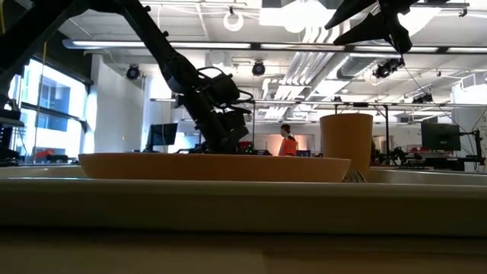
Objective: Pick and place plate/cup/fork/spoon on tray
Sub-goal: Put the orange spoon to the right of the orange fork on the gray tray
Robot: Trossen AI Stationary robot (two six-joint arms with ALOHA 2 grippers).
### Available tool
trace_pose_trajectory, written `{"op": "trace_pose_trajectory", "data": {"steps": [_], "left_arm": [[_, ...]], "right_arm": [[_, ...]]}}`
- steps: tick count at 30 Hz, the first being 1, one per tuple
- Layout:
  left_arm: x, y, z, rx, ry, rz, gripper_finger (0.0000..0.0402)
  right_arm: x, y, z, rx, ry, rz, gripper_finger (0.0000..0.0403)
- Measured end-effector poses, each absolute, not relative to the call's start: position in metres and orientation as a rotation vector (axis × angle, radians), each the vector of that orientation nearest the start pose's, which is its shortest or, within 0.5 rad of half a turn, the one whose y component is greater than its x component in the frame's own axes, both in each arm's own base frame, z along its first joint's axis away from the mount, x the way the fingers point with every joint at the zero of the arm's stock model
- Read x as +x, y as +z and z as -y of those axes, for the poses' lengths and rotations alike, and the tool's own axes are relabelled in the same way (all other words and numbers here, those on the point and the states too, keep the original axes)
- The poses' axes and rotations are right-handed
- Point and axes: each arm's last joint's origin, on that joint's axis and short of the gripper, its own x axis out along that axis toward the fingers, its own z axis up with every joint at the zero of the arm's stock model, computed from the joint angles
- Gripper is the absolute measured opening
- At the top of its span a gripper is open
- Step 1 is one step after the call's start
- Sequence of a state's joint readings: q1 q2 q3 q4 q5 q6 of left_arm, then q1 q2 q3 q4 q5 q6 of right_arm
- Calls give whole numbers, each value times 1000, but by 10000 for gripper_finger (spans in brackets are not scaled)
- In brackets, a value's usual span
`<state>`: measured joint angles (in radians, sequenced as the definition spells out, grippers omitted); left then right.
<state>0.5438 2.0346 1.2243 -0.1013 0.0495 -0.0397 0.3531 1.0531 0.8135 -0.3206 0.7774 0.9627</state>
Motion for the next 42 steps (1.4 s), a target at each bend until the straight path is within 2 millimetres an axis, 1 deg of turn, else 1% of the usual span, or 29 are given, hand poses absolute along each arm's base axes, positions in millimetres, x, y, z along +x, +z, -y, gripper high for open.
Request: {"op": "trace_pose_trajectory", "data": {"steps": [12,17,22,25,28,30,31,35,38,40,42], "left_arm": [[340,127,-225,-290,263,-864,0],[340,129,-226,-268,296,-901,0],[337,127,-223,-300,268,-950,0],[332,125,-220,-325,272,-1037,0],[323,132,-219,-377,304,-1081,0],[319,148,-222,-395,338,-1036,0],[318,161,-223,-387,354,-988,0],[306,232,-221,-349,409,-743,0],[290,289,-204,-311,399,-547,0],[278,324,-186,-280,373,-437,0],[265,352,-166,-263,348,-350,0]], "right_arm": [[210,286,-56,625,-595,-239,151],[210,286,-56,625,-594,-239,151],[210,286,-56,626,-594,-239,151],[210,286,-56,669,-601,-226,151],[213,289,-49,730,-605,-220,151],[217,297,-38,744,-595,-223,148],[219,301,-32,747,-597,-219,143],[227,317,8,792,-684,-159,111],[230,315,44,834,-728,-184,92],[233,306,69,885,-741,-242,89],[237,292,93,918,-760,-309,95]]}}
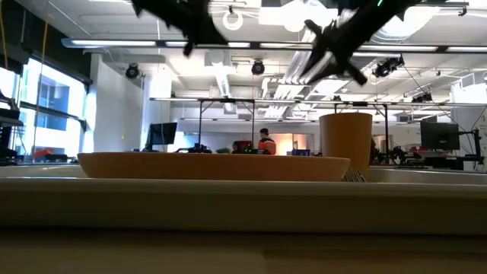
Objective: Pick and place plate/cup/fork/spoon on tray
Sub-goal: Put the orange spoon to the right of the orange fork on the gray tray
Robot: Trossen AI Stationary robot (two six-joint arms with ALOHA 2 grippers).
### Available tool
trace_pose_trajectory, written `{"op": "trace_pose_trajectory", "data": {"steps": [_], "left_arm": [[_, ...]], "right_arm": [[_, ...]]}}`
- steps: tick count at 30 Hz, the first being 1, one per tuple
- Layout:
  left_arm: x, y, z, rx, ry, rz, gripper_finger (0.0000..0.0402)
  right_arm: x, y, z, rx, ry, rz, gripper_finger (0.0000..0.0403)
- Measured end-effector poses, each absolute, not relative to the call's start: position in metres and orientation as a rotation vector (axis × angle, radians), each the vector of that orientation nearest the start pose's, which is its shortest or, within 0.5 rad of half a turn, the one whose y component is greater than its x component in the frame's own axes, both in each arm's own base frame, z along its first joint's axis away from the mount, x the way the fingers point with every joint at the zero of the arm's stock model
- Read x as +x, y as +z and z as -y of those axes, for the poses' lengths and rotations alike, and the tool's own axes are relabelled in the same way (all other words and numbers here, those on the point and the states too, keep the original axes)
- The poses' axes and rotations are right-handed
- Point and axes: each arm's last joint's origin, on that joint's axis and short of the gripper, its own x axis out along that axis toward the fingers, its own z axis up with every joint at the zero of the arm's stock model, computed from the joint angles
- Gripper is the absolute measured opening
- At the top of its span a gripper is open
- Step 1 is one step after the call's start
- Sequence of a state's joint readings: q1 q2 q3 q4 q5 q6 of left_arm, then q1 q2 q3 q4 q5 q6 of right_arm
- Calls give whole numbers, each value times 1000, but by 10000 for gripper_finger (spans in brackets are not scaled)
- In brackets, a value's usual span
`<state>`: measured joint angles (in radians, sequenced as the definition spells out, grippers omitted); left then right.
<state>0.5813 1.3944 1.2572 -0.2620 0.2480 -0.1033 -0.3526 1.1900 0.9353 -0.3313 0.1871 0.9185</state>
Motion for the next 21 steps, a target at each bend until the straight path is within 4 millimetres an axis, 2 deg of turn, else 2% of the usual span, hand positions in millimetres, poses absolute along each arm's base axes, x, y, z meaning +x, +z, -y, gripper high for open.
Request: {"op": "trace_pose_trajectory", "data": {"steps": [4,9,13,16,21], "left_arm": [[241,394,-124,-256,276,-208,0],[220,422,-81,-265,216,-98,0],[208,434,-59,-284,210,-41,0],[205,437,-48,-295,186,-27,0],[206,437,-36,-342,152,-25,0]], "right_arm": [[245,261,135,983,-818,-398,130],[251,213,170,1095,-995,-488,191],[263,184,188,1183,-1026,-461,207],[274,168,200,1233,-977,-398,208],[277,134,207,1347,-1071,-424,208]]}}
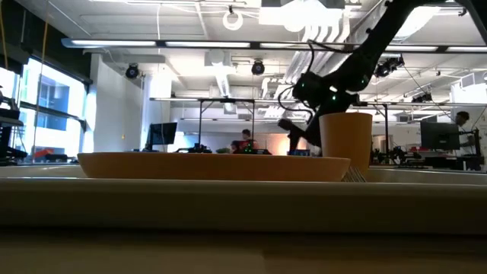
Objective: Pick and place plate/cup/fork/spoon on tray
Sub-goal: Put the orange spoon to the right of the orange fork on the gray tray
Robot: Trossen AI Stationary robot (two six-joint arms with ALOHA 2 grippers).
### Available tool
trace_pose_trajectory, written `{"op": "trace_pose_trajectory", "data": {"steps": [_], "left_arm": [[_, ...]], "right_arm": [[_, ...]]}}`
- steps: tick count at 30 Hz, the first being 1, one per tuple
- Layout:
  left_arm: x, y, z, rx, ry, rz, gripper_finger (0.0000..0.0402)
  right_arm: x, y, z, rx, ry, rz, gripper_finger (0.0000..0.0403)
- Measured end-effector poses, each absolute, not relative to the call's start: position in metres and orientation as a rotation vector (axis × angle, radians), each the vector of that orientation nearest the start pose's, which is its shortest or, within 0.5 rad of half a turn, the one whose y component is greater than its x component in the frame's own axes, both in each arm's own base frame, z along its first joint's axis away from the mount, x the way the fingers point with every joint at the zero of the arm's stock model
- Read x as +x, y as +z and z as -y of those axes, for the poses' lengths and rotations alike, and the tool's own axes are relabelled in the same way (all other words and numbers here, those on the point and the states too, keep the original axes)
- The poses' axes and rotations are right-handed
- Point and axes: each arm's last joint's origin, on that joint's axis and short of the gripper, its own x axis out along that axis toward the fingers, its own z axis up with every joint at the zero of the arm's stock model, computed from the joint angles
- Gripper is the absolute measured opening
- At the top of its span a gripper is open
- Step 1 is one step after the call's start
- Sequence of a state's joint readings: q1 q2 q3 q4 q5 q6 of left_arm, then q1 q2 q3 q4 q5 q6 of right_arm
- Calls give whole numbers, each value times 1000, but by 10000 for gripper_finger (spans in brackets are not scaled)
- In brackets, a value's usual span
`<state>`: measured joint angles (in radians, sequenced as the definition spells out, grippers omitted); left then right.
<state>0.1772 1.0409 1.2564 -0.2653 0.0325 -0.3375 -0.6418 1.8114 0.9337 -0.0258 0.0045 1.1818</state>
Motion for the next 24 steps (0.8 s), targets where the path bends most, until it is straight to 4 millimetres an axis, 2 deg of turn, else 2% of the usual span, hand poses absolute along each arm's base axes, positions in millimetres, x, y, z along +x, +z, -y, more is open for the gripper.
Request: {"op": "trace_pose_trajectory", "data": {"steps": [8,12,18,21,24], "left_arm": [[208,437,-30,-342,162,-23,0],[208,437,-30,-342,165,-22,0],[208,438,-30,-367,165,-20,0],[208,438,-30,-367,165,-19,0],[208,438,-30,-367,165,-19,0]], "right_arm": [[285,130,219,1346,-1084,-240,208],[284,118,223,1405,-1102,-243,208],[286,116,224,1400,-1126,-202,205],[285,116,224,1421,-1144,-188,179],[284,115,224,1424,-1152,-192,131]]}}
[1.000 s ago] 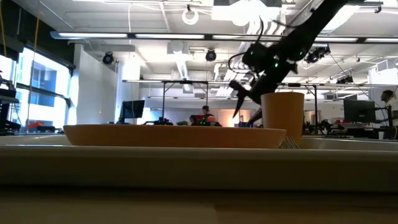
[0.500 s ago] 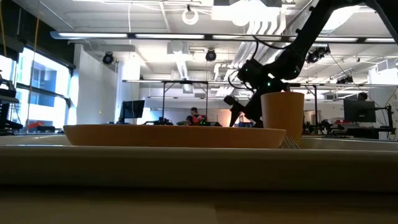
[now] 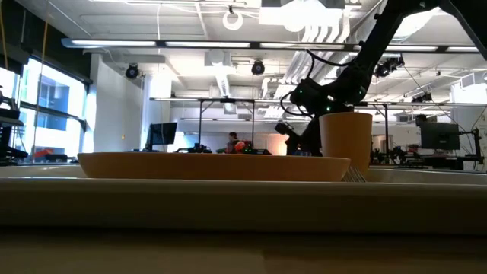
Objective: Pick and place plate/cup/fork/spoon on tray
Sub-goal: Put the orange spoon to the right of the orange fork on the gray tray
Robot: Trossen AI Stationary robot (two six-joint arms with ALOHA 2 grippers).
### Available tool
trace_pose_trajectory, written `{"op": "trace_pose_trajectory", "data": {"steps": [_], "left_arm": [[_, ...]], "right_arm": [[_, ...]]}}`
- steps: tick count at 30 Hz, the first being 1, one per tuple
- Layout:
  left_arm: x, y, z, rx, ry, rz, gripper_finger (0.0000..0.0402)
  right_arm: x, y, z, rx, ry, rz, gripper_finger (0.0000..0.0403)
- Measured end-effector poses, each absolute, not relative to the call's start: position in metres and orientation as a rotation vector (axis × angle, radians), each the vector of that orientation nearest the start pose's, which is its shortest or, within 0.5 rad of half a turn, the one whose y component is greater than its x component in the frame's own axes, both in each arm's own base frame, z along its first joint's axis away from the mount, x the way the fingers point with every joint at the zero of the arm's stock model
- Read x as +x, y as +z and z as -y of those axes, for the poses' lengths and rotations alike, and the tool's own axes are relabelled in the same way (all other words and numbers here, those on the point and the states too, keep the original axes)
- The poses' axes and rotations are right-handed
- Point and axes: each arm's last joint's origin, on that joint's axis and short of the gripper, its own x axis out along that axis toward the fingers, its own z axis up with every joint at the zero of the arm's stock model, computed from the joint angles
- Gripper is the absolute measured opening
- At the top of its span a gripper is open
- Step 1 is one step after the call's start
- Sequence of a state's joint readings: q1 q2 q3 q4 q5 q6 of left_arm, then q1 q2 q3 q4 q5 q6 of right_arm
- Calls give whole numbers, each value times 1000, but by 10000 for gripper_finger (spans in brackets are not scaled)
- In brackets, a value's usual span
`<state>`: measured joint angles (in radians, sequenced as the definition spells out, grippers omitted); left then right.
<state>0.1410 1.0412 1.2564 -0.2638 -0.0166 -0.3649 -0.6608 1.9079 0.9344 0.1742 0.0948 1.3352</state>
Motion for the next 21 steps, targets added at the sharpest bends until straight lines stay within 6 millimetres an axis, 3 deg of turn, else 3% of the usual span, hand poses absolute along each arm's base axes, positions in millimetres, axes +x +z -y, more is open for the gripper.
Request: {"op": "trace_pose_trajectory", "data": {"steps": [6,13,17,21], "left_arm": [[208,438,-30,-367,165,-19,0],[208,438,-30,-368,156,-21,0],[208,437,-30,-368,153,-22,0],[208,437,-30,-368,154,-23,0]], "right_arm": [[284,114,225,1395,-1155,-201,16],[284,123,225,1343,-1123,-190,4],[282,150,224,1248,-1040,-186,2],[272,196,219,1102,-927,-149,2]]}}
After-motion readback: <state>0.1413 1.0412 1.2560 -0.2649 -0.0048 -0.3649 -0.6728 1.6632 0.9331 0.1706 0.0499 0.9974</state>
